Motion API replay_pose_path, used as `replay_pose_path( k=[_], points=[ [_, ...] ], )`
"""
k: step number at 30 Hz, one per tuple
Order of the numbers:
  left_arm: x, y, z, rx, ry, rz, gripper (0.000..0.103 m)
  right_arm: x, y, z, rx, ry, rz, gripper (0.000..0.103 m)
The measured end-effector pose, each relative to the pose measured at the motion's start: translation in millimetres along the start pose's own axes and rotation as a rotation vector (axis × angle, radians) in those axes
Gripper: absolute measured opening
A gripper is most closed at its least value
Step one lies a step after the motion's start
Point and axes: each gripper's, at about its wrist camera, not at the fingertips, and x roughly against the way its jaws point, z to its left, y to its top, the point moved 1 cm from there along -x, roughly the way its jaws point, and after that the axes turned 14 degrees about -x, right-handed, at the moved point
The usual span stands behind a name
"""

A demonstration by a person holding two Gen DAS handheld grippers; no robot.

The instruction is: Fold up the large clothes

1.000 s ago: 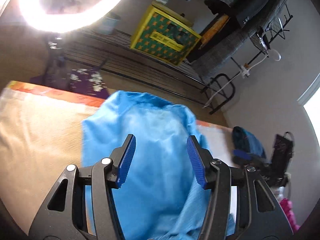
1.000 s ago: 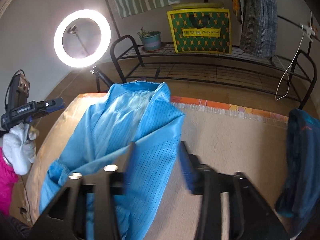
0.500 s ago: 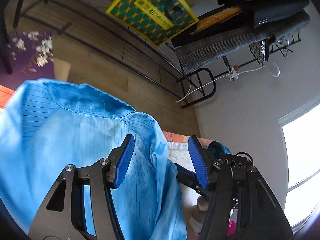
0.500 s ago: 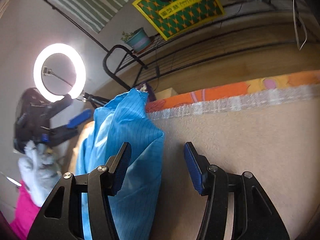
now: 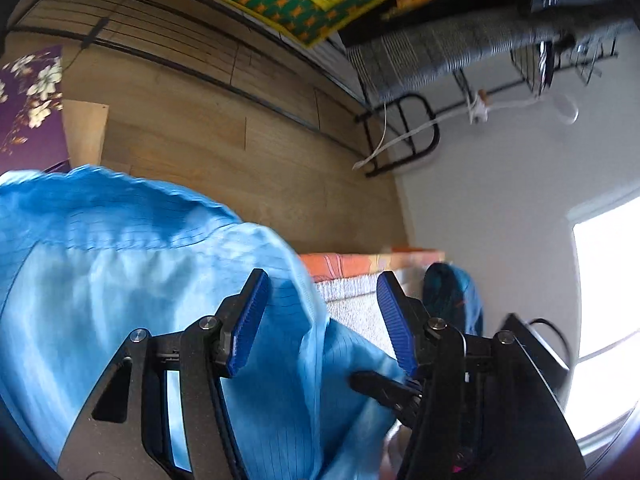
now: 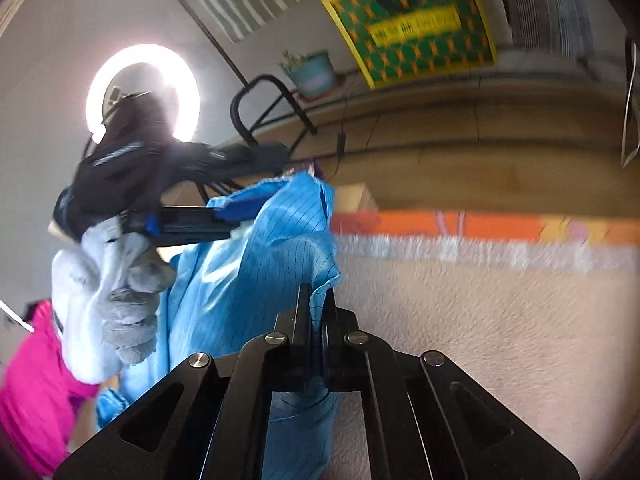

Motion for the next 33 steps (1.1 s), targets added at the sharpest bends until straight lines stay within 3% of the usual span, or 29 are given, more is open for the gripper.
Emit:
replay_pose_path(
  k=[2,3,4,5,6,9,11,14,16,18,20,23,24,26,27,32,33],
  points=[
    [-7.0,3.2,-3.9,-0.01,0.004,0.01,0.058,2.5,-0.3,5.3,0.038,-0.016,-0.005,0.002],
    [-9.0,3.7,-4.7,-0.009,0.012,0.005,0.053,2.9,-1.6,6.7,0.051,-0.025,-0.004,0.002],
    [-11.9,4.0,-5.5,-0.008,0.023,-0.001,0.025,3.1,-2.7,8.0,0.058,-0.033,-0.004,0.002],
    [-13.5,3.4,-6.2,-0.014,0.042,-0.003,0.005,1.4,-2.0,9.0,0.06,-0.038,-0.006,0.002],
    [-14.5,3.0,-7.2,-0.026,0.053,-0.014,0.0,2.0,-1.4,8.1,0.056,-0.038,-0.008,0.002],
    [-12.2,-1.7,-5.7,-0.042,0.05,-0.075,0.0,7.9,-1.5,1.8,0.026,-0.019,-0.024,0.002],
    [-11.8,-4.2,-2.8,-0.053,0.102,-0.098,0.0,8.1,-0.1,-3.1,0.009,-0.005,-0.026,0.002],
    [-15.4,-5.6,8.7,-0.024,0.166,-0.095,0.0,-2.2,3.7,-11.3,-0.022,-0.05,-0.012,0.002],
    [-15.9,-5.3,15.2,0.004,0.167,-0.09,0.0,-11.7,4.0,-19.2,-0.054,-0.087,0.016,0.002],
    [-6.8,-4.4,12.6,-0.019,0.166,-0.096,0.0,-18.4,2.6,-21.7,-0.06,-0.096,0.039,0.004],
    [13.2,0.1,6.7,-0.076,0.215,-0.13,0.0,-21.3,5.3,-25.3,-0.072,-0.093,0.058,0.006],
    [42.7,7.0,12.3,-0.046,0.179,-0.189,0.0,-14.6,6.0,-29.5,-0.092,-0.064,0.047,0.006],
    [46.9,7.9,15.7,-0.018,0.151,-0.19,0.004,-12.5,6.7,-30.9,-0.098,-0.053,0.044,0.006],
    [48.3,8.6,20.1,0.006,0.107,-0.176,0.033,-9.6,8.9,-34.8,-0.126,-0.017,0.036,0.006],
    [45.8,7.5,20.9,0.018,0.098,-0.164,0.056,-9.2,10.0,-37.2,-0.147,0.009,0.039,0.006],
    [9.3,2.1,15.5,0.025,0.069,-0.09,0.059,-11.3,10.5,-37.8,-0.175,0.023,0.032,0.006],
    [2.1,0.8,13.6,0.018,0.071,-0.079,0.053,-11.0,9.5,-35.7,-0.165,0.017,0.03,0.006]
  ],
)
